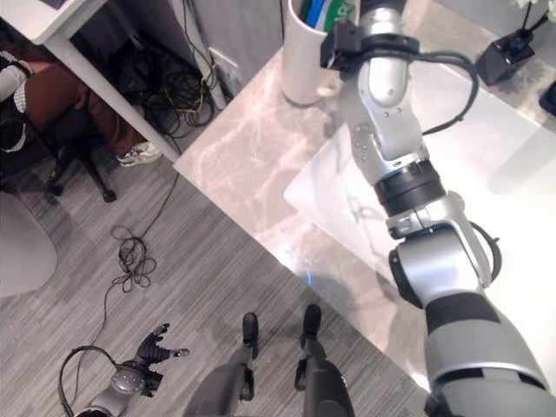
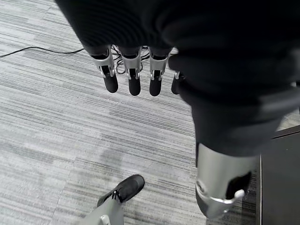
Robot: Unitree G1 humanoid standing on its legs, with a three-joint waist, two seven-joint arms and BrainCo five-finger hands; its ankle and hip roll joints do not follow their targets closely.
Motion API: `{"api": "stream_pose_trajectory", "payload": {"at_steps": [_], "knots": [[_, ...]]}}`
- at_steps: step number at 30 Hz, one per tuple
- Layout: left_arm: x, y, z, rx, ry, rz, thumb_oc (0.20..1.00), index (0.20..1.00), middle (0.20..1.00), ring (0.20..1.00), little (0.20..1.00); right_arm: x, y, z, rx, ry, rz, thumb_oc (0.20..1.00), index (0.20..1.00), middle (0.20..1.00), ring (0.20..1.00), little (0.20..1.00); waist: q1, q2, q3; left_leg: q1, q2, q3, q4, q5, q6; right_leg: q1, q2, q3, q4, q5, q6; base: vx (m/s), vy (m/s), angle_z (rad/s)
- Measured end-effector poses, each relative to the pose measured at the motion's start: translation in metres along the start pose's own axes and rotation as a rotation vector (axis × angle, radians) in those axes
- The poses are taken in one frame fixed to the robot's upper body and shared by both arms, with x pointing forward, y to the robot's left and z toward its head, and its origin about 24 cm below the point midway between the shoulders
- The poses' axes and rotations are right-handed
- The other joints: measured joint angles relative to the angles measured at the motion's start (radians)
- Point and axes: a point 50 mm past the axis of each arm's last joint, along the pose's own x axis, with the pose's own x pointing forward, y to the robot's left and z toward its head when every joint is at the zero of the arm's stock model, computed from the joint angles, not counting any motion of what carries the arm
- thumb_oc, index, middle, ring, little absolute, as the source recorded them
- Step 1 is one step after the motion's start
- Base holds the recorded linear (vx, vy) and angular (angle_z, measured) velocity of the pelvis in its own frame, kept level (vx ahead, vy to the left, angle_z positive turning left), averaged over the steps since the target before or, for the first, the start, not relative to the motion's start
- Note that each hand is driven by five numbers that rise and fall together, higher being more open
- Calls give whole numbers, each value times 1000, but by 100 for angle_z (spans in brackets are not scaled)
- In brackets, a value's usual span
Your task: Put brush and paste in cup on sink, flatten towel.
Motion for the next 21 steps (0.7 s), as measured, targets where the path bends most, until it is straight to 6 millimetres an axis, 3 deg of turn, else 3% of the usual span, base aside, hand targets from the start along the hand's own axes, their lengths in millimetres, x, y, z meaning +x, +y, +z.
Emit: {"api": "stream_pose_trajectory", "payload": {"at_steps": [6, 21], "knots": [[1, 0, 0, 2, 5, 1, 1000, 1000, 1000, 1000, 1000, -4, 22, 4, 41, -20, 91, 200, 200, 200, 200, 200, -9, -4, 2, 15, 4, 18, 0, -12, 18, 7, 6, 17, 0, 8, 1, -11, 47, -9], [1, 2, -4, 9, 27, 8, 1000, 1000, 1000, 1000, 1000, -11, 42, -7, 62, 30, 161, 200, 200, 200, 200, 200, -7, -8, 1, 22, 10, 26, 0, -12, 18, 10, 12, 24, 0, 12, -3, -8, 24, -1]]}}
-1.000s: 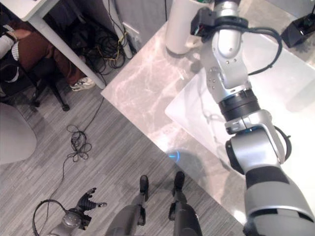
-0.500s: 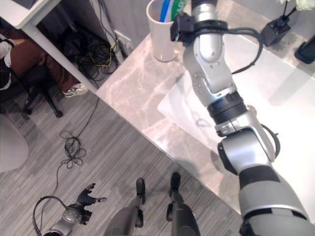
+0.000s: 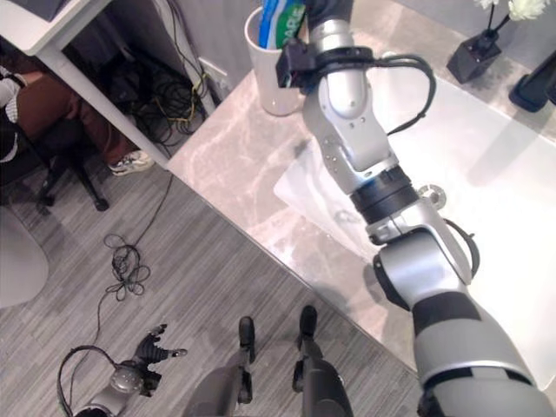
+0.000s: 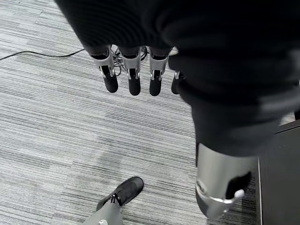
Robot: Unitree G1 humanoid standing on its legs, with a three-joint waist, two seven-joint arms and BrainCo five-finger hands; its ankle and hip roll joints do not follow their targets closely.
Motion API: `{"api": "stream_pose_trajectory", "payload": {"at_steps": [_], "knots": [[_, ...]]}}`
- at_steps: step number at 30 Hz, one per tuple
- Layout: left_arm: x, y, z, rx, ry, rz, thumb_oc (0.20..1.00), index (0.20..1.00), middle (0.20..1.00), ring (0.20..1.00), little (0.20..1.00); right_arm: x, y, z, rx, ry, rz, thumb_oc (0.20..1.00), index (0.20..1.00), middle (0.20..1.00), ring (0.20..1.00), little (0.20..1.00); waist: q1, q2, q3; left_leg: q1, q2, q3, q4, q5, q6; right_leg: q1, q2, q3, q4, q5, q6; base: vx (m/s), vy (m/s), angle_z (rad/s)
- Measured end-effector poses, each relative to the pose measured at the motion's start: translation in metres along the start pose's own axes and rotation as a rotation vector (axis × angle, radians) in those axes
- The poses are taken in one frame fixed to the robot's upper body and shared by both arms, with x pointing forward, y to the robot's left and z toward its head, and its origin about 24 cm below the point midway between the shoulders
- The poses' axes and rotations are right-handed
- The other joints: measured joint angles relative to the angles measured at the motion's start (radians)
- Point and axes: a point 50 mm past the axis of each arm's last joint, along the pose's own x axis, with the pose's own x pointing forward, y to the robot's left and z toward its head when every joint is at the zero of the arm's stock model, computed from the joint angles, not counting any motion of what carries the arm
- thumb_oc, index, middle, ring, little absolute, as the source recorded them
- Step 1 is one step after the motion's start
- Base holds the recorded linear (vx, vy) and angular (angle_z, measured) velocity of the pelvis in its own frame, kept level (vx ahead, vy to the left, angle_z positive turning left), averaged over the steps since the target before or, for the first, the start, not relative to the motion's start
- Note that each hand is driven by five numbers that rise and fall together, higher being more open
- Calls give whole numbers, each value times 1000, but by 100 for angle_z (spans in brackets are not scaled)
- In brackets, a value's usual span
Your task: Put brush and paste in cup on sink, flatten towel.
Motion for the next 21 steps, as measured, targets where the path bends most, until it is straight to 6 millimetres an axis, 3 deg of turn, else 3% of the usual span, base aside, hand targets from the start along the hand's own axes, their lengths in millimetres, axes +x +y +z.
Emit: {"api": "stream_pose_trajectory", "payload": {"at_steps": [3, 4, 5, 21], "knots": [[0, 0, -4, 3, 16, 1, 1000, 1000, 1000, 1000, 1000, -1, 1, -2, -4, 10, 7, 200, 200, 200, 200, 200, -1, -2, -1, 0, 0, 0, 0, 0, 0, 0, 0, 0, 0, 0, 0, 1, 10, 0], [0, 0, -4, 4, 17, 1, 1000, 1000, 1000, 1000, 1000, -1, 2, -2, -5, 11, 8, 558, 558, 558, 558, 558, 0, -2, -1, 0, 0, 0, 0, 0, 0, 0, 0, 0, 0, 0, 0, 0, 0, 0], [-1, 0, -5, 5, 21, 3, 1000, 1000, 1000, 1000, 1000, -1, 2, -2, -4, 13, 8, 1000, 1000, 1000, 1000, 1000, 0, -5, -3, 0, 1, 0, 0, 0, 0, 0, 1, 0, 0, 0, 0, 0, 0, 0], [0, 4, -5, -5, 30, 31, 1000, 1000, 1000, 1000, 1000, -1, 7, -4, 13, 16, 25, 1000, 1000, 1000, 1000, 1000, 1, -38, -24, 8, 1, 8, 0, 0, 0, 2, 2, 12, 0, 4, -3, -3, 10, -1]]}}
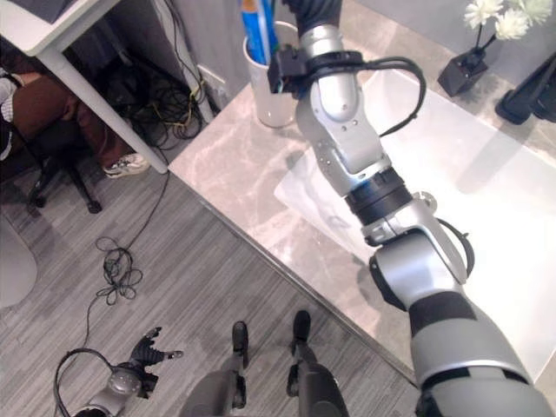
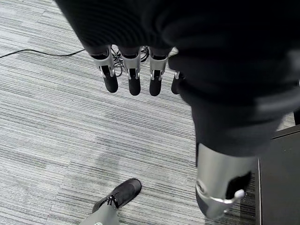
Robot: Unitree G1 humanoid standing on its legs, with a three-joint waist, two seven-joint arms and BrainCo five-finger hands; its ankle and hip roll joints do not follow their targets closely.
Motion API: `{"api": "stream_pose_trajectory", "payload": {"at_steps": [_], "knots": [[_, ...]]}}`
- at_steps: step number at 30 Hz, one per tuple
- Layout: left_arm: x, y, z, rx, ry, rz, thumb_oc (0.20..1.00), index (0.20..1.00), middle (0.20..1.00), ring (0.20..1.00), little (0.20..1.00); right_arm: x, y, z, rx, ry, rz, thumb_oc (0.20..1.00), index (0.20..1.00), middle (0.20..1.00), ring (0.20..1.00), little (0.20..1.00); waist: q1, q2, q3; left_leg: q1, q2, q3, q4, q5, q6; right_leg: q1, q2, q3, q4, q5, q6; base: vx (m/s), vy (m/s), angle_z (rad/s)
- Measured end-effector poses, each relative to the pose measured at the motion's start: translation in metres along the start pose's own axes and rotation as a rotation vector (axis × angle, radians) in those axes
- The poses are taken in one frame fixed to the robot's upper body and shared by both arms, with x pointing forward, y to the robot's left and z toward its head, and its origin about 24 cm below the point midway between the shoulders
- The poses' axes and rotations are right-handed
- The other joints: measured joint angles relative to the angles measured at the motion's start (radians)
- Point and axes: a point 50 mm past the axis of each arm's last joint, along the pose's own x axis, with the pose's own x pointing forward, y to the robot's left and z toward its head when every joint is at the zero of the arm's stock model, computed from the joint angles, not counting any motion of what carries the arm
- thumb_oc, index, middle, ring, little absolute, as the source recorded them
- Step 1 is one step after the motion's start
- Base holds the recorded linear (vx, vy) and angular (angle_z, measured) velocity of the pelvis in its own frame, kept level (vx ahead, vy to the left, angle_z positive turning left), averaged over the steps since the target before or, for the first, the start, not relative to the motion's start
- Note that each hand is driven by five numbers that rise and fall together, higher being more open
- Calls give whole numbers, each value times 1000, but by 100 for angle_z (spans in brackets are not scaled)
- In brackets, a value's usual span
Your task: Put brush and paste in cup on sink, flatten towel.
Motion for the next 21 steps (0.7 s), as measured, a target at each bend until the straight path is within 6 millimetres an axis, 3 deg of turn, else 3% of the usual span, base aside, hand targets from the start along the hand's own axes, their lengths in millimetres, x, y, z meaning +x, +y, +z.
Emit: {"api": "stream_pose_trajectory", "payload": {"at_steps": [10, 16, 19, 21], "knots": [[0, 1, -7, 4, 36, 2, 1000, 1000, 1000, 1000, 1000, 0, -1, 3, -35, -15, 4, 1000, 1000, 1000, 1000, 1000, -3, -3, -10, 52, -3, 31, -1, -6, 9, 36, 0, 35, 0, 12, 4, -17, 42, -10], [-2, 1, -16, 21, 81, 1, 1000, 1000, 1000, 1000, 1000, -3, -3, 13, -120, -61, 35, 1000, 1000, 1000, 1000, 1000, -19, -14, -51, 110, -7, 51, -5, -20, 18, 83, -2, 56, 0, 7, 17, -21, 91, -9], [-6, -1, -28, 19, 127, 0, 1000, 1000, 1000, 1000, 1000, -10, -17, 19, -133, -84, 13, 1000, 1000, 1000, 1000, 1000, -34, -38, -84, 143, -12, 72, -6, -33, 33, 109, -6, 77, 0, -2, 31, -33, 130, -16], [-7, -4, -28, -3, 138, -1, 1000, 1000, 1000, 1000, 1000, -23, -38, 28, -203, -99, 10, 1000, 1000, 1000, 1000, 1000, -46, -52, -97, 156, -17, 72, -6, -32, 33, 124, -13, 74, 0, -1, 31, -50, 148, -2]]}}
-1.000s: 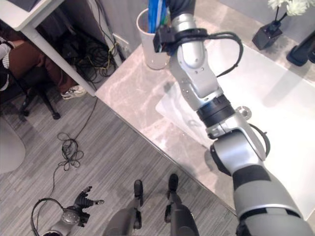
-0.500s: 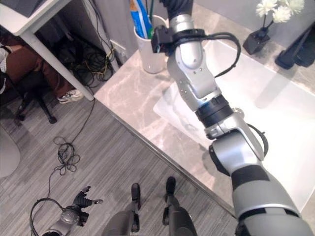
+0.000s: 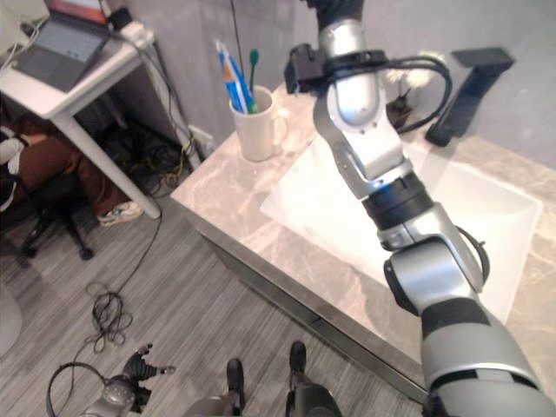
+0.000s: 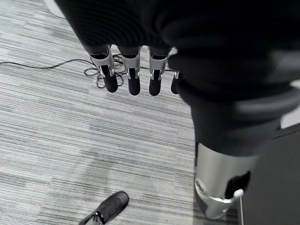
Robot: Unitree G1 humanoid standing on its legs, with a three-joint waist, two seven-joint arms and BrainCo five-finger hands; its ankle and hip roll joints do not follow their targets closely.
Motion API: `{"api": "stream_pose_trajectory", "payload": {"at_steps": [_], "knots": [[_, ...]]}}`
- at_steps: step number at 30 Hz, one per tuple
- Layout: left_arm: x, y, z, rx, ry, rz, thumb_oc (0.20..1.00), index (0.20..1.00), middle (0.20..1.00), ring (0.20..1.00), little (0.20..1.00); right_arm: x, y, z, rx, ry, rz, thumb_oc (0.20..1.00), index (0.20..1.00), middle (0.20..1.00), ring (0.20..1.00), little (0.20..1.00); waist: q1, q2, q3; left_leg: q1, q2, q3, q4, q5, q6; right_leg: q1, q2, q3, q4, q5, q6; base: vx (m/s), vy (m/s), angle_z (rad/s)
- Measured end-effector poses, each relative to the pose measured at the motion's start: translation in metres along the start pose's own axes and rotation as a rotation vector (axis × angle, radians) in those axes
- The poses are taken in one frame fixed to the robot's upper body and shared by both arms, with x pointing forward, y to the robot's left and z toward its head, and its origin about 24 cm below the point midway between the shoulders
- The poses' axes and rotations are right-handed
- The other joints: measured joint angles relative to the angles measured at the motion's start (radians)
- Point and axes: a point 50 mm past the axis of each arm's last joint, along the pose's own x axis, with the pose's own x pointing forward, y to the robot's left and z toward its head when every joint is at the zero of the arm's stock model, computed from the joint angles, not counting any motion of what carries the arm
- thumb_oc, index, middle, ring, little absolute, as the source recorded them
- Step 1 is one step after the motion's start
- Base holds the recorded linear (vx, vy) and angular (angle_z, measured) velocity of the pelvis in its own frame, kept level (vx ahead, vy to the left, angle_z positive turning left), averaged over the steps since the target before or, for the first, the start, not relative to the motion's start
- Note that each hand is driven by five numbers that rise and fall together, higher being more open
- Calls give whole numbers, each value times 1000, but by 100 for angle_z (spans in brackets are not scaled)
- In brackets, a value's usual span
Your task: Put brush and paste in cup on sink, flatten towel.
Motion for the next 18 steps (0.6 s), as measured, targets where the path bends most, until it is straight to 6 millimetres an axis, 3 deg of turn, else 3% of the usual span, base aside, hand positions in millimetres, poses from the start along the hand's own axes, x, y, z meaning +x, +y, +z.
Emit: {"api": "stream_pose_trajectory", "payload": {"at_steps": [4, 5, 7, 10, 12, 15, 18], "knots": [[-4, -8, -8, -19, 22, -30, 1000, 1000, 1000, 1000, 1000, -29, -57, 25, -229, -22, -1, 1000, 1000, 1000, 1000, 1000, -18, -21, -22, 29, -22, 24, 0, -15, 20, 15, -12, 28, 0, 6, 14, -42, 111, -18], [-8, -10, -20, -35, 57, -30, 1000, 1000, 1000, 1000, 1000, -42, -73, 32, -274, -24, -25, 1000, 1000, 1000, 1000, 1000, -26, -25, -32, 38, -22, 46, 0, -26, 31, 18, -18, 53, 0, 9, 20, -65, 118, -48], [-12, -14, -33, -26, 100, -47, 1000, 1000, 1000, 1000, 1000, -50, -82, 32, -302, -9, -39, 1000, 1000, 1000, 1000, 1000, -64, -22, -40, 53, -32, 71, -1, -36, 41, 24, -23, 79, 0, 12, 26, -63, 114, -46], [-14, -22, -36, -22, 113, -77, 1000, 1000, 1000, 1000, 1000, -80, -103, 30, -349, 63, -62, 1000, 1000, 1000, 1000, 1000, -99, -20, -60, 88, -53, 104, -1, -49, 52, 36, -32, 114, 0, 18, 43, -99, 147, -30], [-15, -25, -36, -9, 105, -98, 1000, 1000, 1000, 1000, 1000, -103, -116, 30, -376, 109, -94, 1000, 1000, 1000, 1000, 1000, -99, -24, -64, 103, -61, 128, -1, -54, 59, 40, -34, 142, 1, 30, 59, -61, 76, -46], [-21, -34, -48, 1, 149, -125, 1000, 1000, 1000, 1000, 1000, -112, -117, 24, -330, 113, -152, 1000, 1000, 1000, 1000, 1000, -137, -21, -67, 133, -78, 195, -1, -78, 84, 46, -45, 220, 0, 44, 84, -98, 99, -63], [-23, -39, -49, 1, 158, -138, 1000, 1000, 1000, 1000, 1000, -119, -115, 22, -313, 118, -162, 1000, 1000, 1000, 1000, 1000, -157, -14, -85, 149, -88, 205, -1, -85, 85, 51, -55, 244, -6, 18, 120, -45, 53, -16]]}}
